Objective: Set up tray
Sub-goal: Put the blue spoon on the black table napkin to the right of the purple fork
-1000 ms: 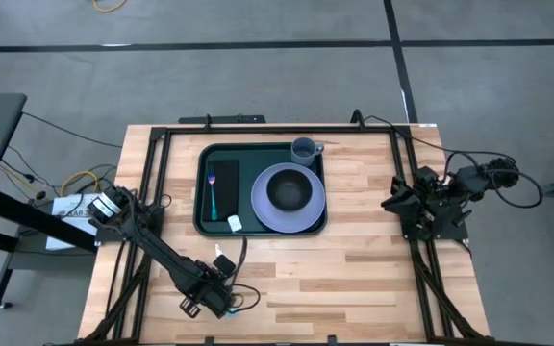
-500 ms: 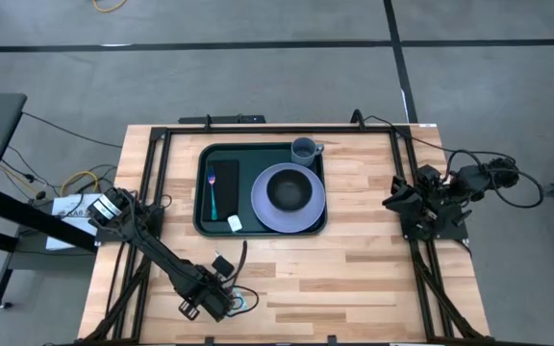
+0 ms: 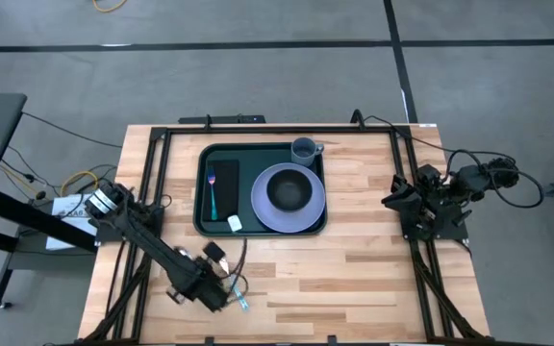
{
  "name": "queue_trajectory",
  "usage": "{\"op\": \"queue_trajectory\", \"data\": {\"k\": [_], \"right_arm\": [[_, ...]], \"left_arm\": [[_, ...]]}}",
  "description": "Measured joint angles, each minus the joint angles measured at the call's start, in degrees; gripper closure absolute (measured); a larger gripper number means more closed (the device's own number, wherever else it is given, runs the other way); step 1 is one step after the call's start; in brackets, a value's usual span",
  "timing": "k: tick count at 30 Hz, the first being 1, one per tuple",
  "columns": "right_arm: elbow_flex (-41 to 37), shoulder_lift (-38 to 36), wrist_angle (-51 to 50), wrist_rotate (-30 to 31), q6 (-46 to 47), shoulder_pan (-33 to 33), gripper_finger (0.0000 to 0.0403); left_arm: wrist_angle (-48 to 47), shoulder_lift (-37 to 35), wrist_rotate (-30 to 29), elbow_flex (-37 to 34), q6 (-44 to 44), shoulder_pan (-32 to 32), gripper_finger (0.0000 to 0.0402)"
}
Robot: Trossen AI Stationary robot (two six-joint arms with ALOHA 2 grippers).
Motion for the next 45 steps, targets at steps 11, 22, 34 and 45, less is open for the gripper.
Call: {"op": "queue_trajectory", "data": {"k": [11, 22, 34, 45], "right_arm": [[0.0, 0.0, -0.3, 1.6, -0.2, 0.0, 0.0347], [0.0, 0.0, -0.9, 3.1, 0.0, 0.0, 0.0347], [0.0, 8.6, -0.6, 14.4, 17.4, -0.6, 0.0347], [3.9, 41.0, 17.7, -5.2, 32.0, -17.7, 0.0347]], "left_arm": [[-18.9, -15.6, -13.4, 0.0, 0.9, 11.0, 0.0374], [-18.4, -21.8, -21.7, 0.1, 31.5, 29.1, 0.0374], [-6.4, -20.4, -28.1, 0.1, 53.9, 40.0, 0.0374], [-5.9, -20.5, -28.1, 0.1, 55.3, 41.3, 0.0374]]}}
